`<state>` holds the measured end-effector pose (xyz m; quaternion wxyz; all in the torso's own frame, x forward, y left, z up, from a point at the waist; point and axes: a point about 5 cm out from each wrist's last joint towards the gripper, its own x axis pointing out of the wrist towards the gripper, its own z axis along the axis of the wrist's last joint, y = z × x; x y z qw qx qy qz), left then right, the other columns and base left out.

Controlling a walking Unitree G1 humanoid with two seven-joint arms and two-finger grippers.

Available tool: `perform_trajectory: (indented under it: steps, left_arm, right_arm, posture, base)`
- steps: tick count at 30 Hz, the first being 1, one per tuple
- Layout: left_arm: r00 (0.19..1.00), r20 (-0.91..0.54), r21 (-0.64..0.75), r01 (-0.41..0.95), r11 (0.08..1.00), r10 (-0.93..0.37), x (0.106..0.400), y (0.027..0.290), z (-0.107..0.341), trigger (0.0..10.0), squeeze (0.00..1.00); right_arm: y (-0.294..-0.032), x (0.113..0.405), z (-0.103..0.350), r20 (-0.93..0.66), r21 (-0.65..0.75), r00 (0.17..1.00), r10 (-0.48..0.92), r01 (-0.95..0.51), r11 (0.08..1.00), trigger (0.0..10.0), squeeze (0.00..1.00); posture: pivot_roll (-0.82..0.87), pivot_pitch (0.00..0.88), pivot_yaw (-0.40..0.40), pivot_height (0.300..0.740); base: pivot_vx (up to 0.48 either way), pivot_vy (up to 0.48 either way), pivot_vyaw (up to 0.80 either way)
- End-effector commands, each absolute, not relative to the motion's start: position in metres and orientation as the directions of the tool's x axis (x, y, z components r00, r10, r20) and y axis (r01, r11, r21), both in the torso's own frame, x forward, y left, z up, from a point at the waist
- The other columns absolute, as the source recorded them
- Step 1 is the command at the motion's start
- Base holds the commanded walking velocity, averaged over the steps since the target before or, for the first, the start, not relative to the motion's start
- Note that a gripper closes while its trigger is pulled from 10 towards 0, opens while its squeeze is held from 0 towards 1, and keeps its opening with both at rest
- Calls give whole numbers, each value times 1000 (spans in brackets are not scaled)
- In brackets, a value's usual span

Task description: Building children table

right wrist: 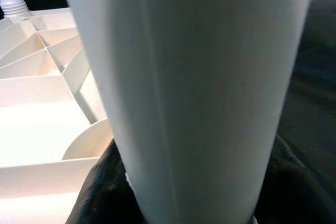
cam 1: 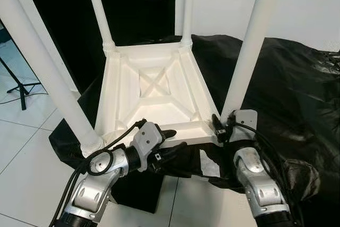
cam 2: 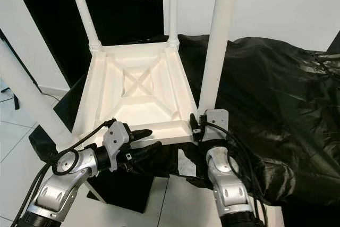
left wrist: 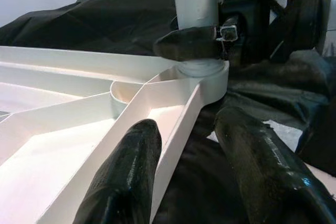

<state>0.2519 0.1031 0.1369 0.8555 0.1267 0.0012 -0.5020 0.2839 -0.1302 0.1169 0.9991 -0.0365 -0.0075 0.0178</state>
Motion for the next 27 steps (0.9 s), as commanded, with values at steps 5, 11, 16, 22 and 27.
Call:
perform_trajectory:
  steps: [5,11,16,22,27]
  left_arm:
    - [541,-138,224,833,506,-830,254,111,136,10000,0]
    - [565,-148,225,818,529,-812,255,119,134,10000,0]
    - [586,-156,218,806,551,-795,254,125,132,10000,0]
    - [637,-170,192,770,609,-752,249,145,130,10000,0]
    - [669,-163,159,744,649,-726,240,159,131,10000,0]
  right_arm:
    - [-128,290,114,6,-118,999,50,-49,992,10000,1000]
    - [-133,284,121,68,-114,996,58,-50,992,10000,1000]
    - [-140,271,127,142,-116,986,88,-71,991,10000,0]
    - [-146,250,132,191,-106,974,123,-104,989,10000,0]
    - [-145,235,138,228,-112,960,159,-137,984,10000,0]
  posture:
    - [22,0,-17,740]
    - [20,0,-17,740]
    - [18,0,-15,740]
    - [21,0,-7,740]
    - [22,0,0,740]
  base:
    - [0,0,0]
    - [0,0,0]
    - [0,0,0]
    - [0,0,0]
    - [0,0,0]
